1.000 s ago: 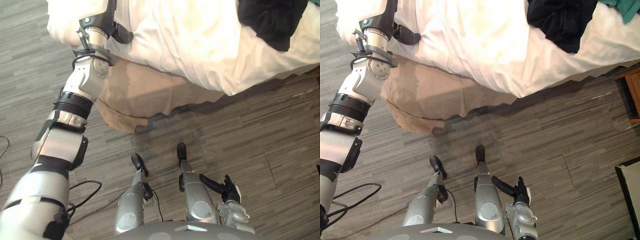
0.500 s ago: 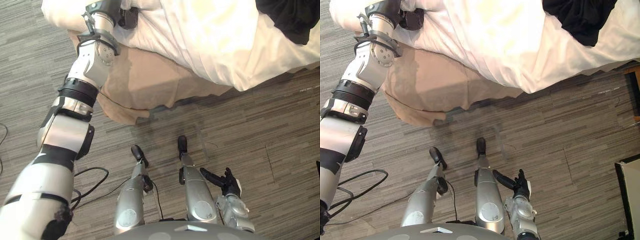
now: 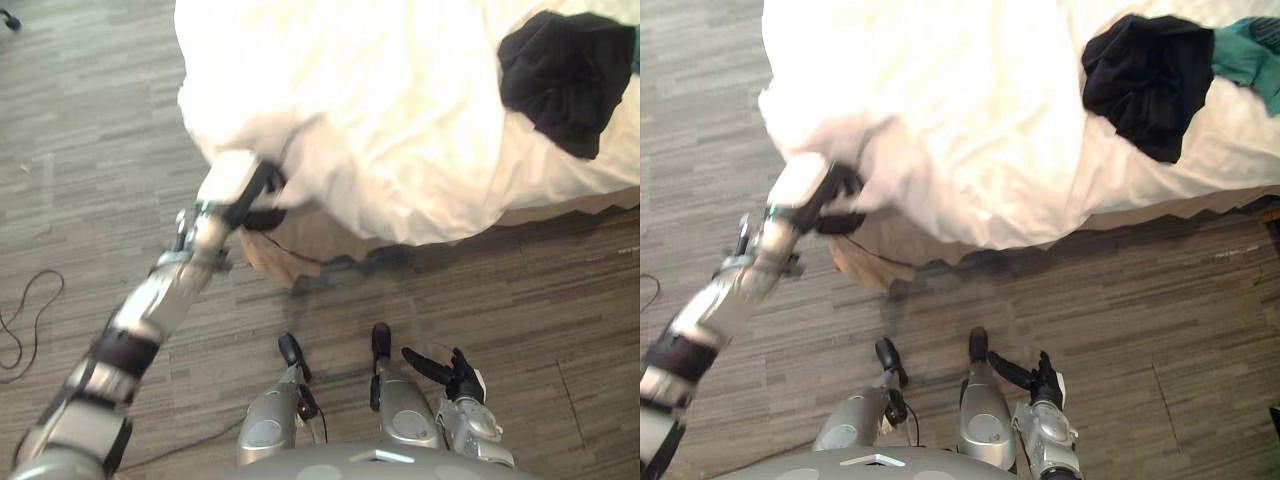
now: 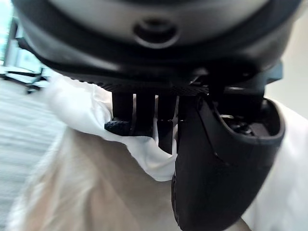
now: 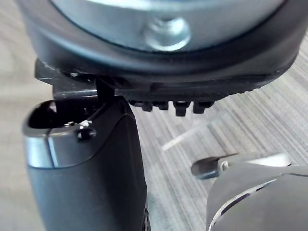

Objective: Tidy up the quilt and then pick up the clothes from the bed and put them into the laundry hamper

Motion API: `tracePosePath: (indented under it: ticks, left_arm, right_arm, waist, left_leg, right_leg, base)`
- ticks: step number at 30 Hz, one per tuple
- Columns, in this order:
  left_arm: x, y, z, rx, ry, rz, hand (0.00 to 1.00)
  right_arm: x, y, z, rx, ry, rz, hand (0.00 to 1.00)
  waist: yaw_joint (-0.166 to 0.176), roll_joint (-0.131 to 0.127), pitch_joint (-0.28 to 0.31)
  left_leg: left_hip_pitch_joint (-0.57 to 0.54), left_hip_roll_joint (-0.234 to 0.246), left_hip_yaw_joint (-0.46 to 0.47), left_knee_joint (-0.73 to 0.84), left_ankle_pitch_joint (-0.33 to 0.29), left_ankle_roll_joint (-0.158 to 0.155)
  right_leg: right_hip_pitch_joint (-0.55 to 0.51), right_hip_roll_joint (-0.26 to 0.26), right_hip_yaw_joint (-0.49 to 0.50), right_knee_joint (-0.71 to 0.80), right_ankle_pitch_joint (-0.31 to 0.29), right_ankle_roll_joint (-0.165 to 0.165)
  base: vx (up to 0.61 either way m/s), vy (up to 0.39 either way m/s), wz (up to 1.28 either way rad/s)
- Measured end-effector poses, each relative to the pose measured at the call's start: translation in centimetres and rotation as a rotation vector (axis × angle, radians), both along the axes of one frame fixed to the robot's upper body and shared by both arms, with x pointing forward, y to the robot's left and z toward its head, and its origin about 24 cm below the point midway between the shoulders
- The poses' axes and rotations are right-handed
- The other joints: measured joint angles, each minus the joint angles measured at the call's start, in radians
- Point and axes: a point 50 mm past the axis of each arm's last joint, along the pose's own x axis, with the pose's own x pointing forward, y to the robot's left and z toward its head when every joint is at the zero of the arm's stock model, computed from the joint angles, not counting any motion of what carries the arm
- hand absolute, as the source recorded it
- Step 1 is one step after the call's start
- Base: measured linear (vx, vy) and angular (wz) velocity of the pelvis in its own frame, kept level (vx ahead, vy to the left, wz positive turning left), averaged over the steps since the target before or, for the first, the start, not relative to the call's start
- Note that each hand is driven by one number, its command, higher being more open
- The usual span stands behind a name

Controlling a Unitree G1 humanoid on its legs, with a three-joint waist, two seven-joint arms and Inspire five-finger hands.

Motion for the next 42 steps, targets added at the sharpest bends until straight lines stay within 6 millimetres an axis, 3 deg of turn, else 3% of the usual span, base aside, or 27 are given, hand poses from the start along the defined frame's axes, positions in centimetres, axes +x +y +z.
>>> tracePosePath:
  ticks: [2, 3, 5, 8, 10, 11, 12, 14, 15, 17, 19, 22, 26, 31, 36, 42]
  left_arm:
    - [-1.3, -0.5, -0.3, -0.181, 0.011, -0.019, 0.00]
    - [-2.0, -0.2, -1.1, -0.224, 0.058, -0.024, 1.00]
    - [-2.9, 0.3, -3.1, -0.255, 0.158, -0.008, 1.00]
    - [-5.4, 0.8, -8.3, -0.257, 0.404, 0.001, 1.00]
    - [-10.3, 0.6, -16.5, -0.176, 0.793, 0.072, 1.00]
    - [-12.0, 0.7, -18.6, -0.164, 0.907, 0.119, 1.00]
    - [-15.9, 0.9, -21.9, -0.141, 1.109, 0.245, 1.00]
    - [-20.8, 2.7, -23.8, -0.205, 1.248, 0.521, 1.00]
    - [-21.7, 3.3, -23.9, -0.209, 1.263, 0.577, 1.00]
    - [-25.5, 5.1, -24.0, -0.200, 1.354, 0.732, 1.00]
    - [-27.9, 4.8, -24.3, -0.237, 1.410, 0.807, 1.00]
    - [-29.5, 2.8, -25.0, -0.360, 1.445, 0.877, 1.00]
    - [-29.8, 0.5, -25.5, -0.447, 1.467, 0.879, 1.00]
    - [-26.4, 1.0, -25.4, -0.446, 1.372, 0.879, 1.00]
    - [-25.3, 1.2, -25.2, -0.396, 1.346, 0.859, 1.00]
    - [-24.9, 1.3, -25.1, -0.357, 1.339, 0.826, 1.00]
  right_arm:
    - [-1.4, -0.3, -0.8, 0.004, 0.087, 0.023, 1.00]
    - [-2.1, -0.3, -1.2, 0.010, 0.124, 0.036, 1.00]
    - [-2.9, -0.4, -1.5, 0.008, 0.165, 0.061, 1.00]
    - [-3.3, -0.5, -1.6, 0.008, 0.187, 0.086, 1.00]
    - [-3.7, -0.8, -1.8, 0.014, 0.208, 0.100, 1.00]
    - [-3.7, -0.7, -1.8, 0.016, 0.208, 0.104, 1.00]
    - [-3.6, -0.5, -1.8, 0.017, 0.209, 0.127, 1.00]
    - [-4.3, -0.1, -2.0, 0.029, 0.225, 0.128, 1.00]
    - [-4.6, -0.1, -2.1, 0.032, 0.233, 0.119, 1.00]
    - [-5.0, -0.3, -2.2, 0.038, 0.241, 0.097, 1.00]
    - [-5.2, -0.4, -2.2, 0.042, 0.243, 0.086, 1.00]
    - [-6.6, -0.5, -2.4, 0.059, 0.283, 0.056, 1.00]
    - [-7.8, -0.4, -2.6, 0.084, 0.309, -0.010, 1.00]
    - [-8.4, 0.2, -2.9, 0.119, 0.317, -0.092, 1.00]
    - [-9.1, 0.0, -3.0, 0.153, 0.317, -0.222, 1.00]
    - [-7.8, 0.4, -3.0, 0.183, 0.273, -0.287, 1.00]
  waist:
    - [-0.004, -0.002, -0.039]
    - [-0.008, 0.000, -0.046]
    - [-0.013, 0.008, -0.081]
    - [-0.021, 0.019, -0.110]
    - [-0.017, 0.024, -0.135]
    - [-0.015, 0.022, -0.140]
    - [-0.014, 0.012, -0.139]
    - [-0.004, -0.015, -0.152]
    - [0.007, -0.019, -0.155]
    - [0.020, -0.028, -0.161]
    - [0.025, -0.019, -0.182]
    - [0.031, -0.007, -0.205]
    - [0.030, -0.006, -0.214]
    - [0.029, -0.026, -0.221]
    - [0.020, -0.031, -0.221]
    - [0.019, -0.032, -0.220]
  left_leg:
    - [0.024, 0.005, -0.023, 0.000, -0.004, -0.003]
    - [0.055, 0.007, -0.025, -0.001, -0.011, -0.007]
    - [0.066, 0.006, -0.032, -0.001, -0.021, -0.015]
    - [0.073, 0.014, -0.070, -0.001, -0.027, -0.024]
    - [0.085, 0.016, -0.082, 0.000, -0.035, -0.030]
    - [0.089, 0.017, -0.083, 0.000, -0.038, -0.031]
    - [0.102, 0.019, -0.085, 0.000, -0.042, -0.033]
    - [0.105, 0.022, -0.102, 0.000, -0.042, -0.033]
    - [0.108, 0.023, -0.104, 0.000, -0.042, -0.033]
    - [0.134, 0.024, -0.107, -0.002, -0.044, -0.033]
    - [0.136, 0.014, -0.106, -0.005, -0.045, -0.030]
    - [0.136, 0.002, -0.115, -0.006, -0.050, -0.027]
    - [0.133, -0.005, -0.125, -0.006, -0.053, -0.022]
    - [0.130, -0.004, -0.135, -0.006, -0.052, -0.022]
    - [0.126, -0.019, -0.135, -0.006, -0.065, -0.018]
    - [0.142, -0.021, -0.098, -0.001, -0.067, -0.018]
  right_leg:
    - [0.040, 0.004, -0.024, -0.011, -0.010, -0.003]
    - [0.069, 0.006, -0.025, -0.007, -0.027, 0.001]
    - [0.076, 0.010, -0.025, -0.005, -0.040, 0.006]
    - [0.091, 0.017, -0.034, -0.005, -0.052, 0.008]
    - [0.111, 0.025, -0.047, -0.005, -0.064, 0.011]
    - [0.114, 0.027, -0.048, -0.006, -0.065, 0.011]
    - [0.130, 0.029, -0.049, -0.007, -0.070, 0.011]
    - [0.145, 0.031, -0.065, -0.007, -0.074, 0.006]
    - [0.152, 0.032, -0.071, -0.007, -0.075, 0.005]
    - [0.176, 0.026, -0.072, -0.005, -0.081, 0.004]
    - [0.172, 0.014, -0.069, 0.003, -0.089, 0.009]
    - [0.173, -0.001, -0.074, 0.009, -0.102, 0.017]
    - [0.178, -0.004, -0.073, 0.005, -0.103, 0.020]
    - [0.197, 0.000, -0.073, -0.024, -0.103, 0.020]
    - [0.191, -0.008, -0.066, -0.026, -0.096, 0.028]
    - [0.191, -0.002, -0.033, -0.024, -0.089, 0.031]
  base:
    - [0.07, -0.039, 0.18]
    - [0.06, -0.033, 0.10]
    - [0.07, -0.033, -0.05]
    - [0.09, -0.055, 0.08]
    - [0.10, -0.058, 0.19]
    - [0.09, -0.035, 0.09]
    - [0.06, -0.015, 0.09]
    - [0.04, -0.023, 0.24]
    - [0.01, -0.019, 0.30]
    - [-0.04, 0.006, 0.12]
    - [-0.09, 0.033, -0.04]
    - [-0.10, 0.054, 0.08]
    - [-0.06, 0.039, 0.07]
    - [0.00, 0.005, 0.07]
    - [0.10, 0.008, 0.00]
    - [0.13, 0.002, -0.16]
